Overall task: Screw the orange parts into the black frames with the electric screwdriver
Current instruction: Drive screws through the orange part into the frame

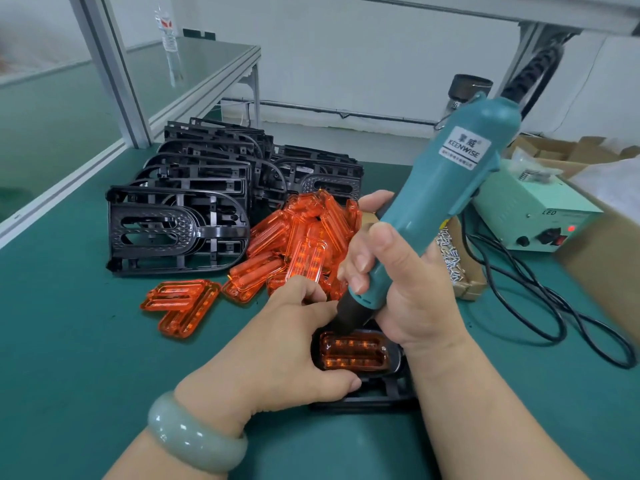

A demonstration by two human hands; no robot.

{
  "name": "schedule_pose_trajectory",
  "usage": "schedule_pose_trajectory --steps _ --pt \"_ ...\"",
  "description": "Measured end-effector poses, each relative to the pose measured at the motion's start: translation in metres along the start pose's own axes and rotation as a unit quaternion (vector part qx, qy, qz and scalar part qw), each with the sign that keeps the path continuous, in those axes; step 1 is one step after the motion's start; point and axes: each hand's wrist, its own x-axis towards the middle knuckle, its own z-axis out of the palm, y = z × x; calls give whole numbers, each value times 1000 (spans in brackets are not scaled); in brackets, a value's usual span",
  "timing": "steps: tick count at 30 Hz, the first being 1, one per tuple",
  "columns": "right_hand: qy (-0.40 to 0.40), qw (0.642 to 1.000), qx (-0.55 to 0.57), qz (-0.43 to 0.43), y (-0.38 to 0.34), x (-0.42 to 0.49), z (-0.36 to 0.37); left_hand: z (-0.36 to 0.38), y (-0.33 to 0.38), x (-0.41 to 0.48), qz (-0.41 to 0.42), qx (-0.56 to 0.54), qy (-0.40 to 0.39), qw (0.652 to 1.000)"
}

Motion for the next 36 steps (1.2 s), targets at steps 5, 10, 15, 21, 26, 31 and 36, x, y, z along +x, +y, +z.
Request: schedule_pose_trajectory --steps 5,10,15,21,26,31,36 --pt "-22 1000 -4 3 -1 1 2 0 1 1 -3 2 6 1000" --pt "-44 999 -10 10 0 5 5 -1 0 2 -1 4 6 1000" --pt "-41 999 -2 11 0 2 4 -1 0 2 0 10 11 1000" --pt "-74 997 -32 9 0 1 6 -2 2 4 6 27 10 1000" --pt "-76 996 -36 17 1 4 4 -1 2 3 -9 15 4 1000" --pt "-96 994 -43 18 1 6 6 -2 3 5 1 27 4 1000" --pt "-55 998 22 11 -3 9 1 0 2 3 -9 19 6 1000"
